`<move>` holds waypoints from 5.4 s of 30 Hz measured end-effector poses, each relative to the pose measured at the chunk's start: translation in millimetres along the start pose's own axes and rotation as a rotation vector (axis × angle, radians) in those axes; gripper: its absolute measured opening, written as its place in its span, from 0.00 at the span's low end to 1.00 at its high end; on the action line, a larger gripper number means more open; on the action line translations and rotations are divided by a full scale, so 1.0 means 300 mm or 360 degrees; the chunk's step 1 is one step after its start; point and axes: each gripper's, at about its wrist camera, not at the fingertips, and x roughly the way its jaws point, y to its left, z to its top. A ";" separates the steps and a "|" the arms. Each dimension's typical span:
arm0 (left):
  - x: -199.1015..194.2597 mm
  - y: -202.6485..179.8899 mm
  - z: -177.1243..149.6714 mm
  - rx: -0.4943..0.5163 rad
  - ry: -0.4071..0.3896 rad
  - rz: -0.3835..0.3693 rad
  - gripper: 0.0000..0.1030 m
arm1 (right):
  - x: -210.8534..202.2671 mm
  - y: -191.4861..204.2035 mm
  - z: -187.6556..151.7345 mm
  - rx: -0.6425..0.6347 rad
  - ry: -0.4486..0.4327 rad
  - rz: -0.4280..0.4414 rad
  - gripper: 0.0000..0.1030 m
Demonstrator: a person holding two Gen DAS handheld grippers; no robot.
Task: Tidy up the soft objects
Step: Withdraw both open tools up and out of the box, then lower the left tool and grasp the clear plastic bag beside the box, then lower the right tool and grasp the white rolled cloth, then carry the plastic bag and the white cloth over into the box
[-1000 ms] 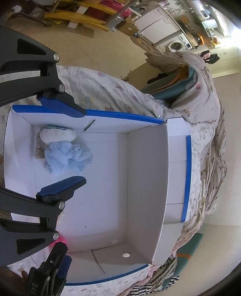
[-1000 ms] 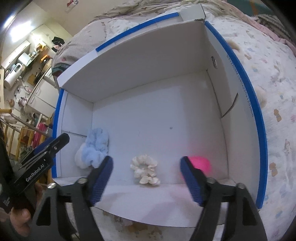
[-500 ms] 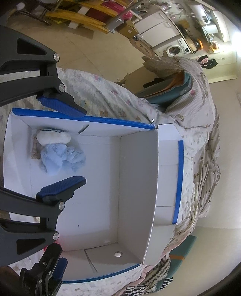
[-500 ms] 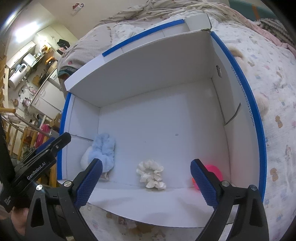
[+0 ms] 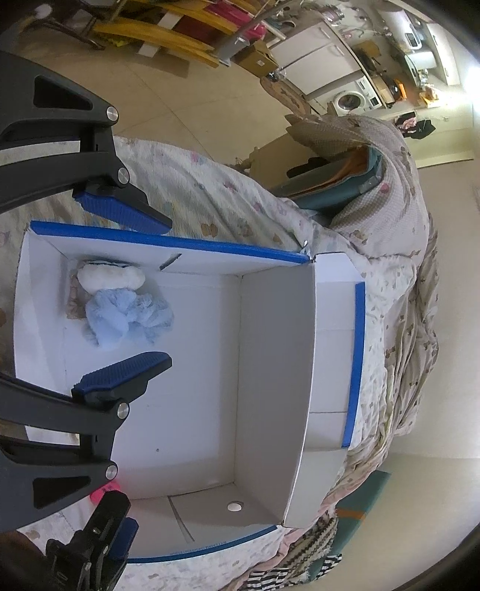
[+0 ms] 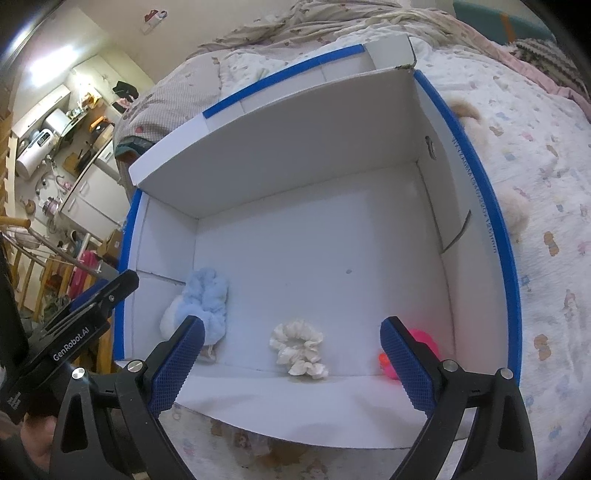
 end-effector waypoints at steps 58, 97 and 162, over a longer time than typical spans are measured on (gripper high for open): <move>-0.100 0.071 -0.307 0.0065 0.0321 -0.0107 0.62 | -0.106 -0.079 -0.237 0.0085 0.0180 -0.0178 0.99; 0.099 -0.023 -0.407 -0.0112 0.0882 -0.0606 0.19 | 0.027 -0.121 -0.230 0.0222 0.0362 -0.0193 0.99; -0.245 0.163 -0.327 -0.0141 0.0195 -0.0222 0.16 | -0.231 0.217 -0.240 -0.0412 -0.0037 0.0259 0.23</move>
